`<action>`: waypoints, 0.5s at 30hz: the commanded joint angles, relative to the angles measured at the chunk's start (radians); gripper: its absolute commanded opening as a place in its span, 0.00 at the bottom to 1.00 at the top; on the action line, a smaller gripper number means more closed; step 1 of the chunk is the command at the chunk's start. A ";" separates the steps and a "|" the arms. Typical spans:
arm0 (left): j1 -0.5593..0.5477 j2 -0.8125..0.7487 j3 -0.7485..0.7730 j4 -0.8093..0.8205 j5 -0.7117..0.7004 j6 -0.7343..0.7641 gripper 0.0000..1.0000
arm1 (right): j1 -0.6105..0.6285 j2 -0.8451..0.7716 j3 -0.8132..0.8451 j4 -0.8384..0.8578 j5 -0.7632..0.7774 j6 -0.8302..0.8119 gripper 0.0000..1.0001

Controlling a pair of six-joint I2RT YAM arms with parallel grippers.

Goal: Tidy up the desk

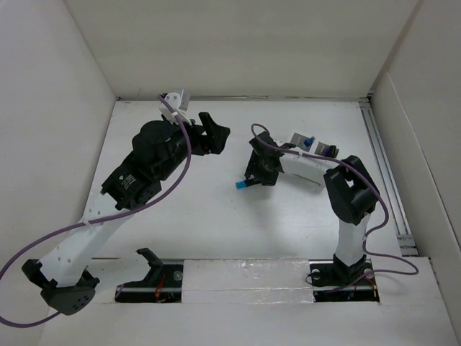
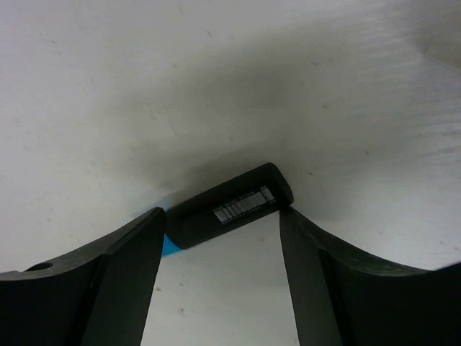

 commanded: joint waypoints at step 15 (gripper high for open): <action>-0.002 -0.030 -0.005 0.021 -0.074 0.075 0.76 | 0.010 0.209 0.323 -0.153 0.145 -0.025 0.44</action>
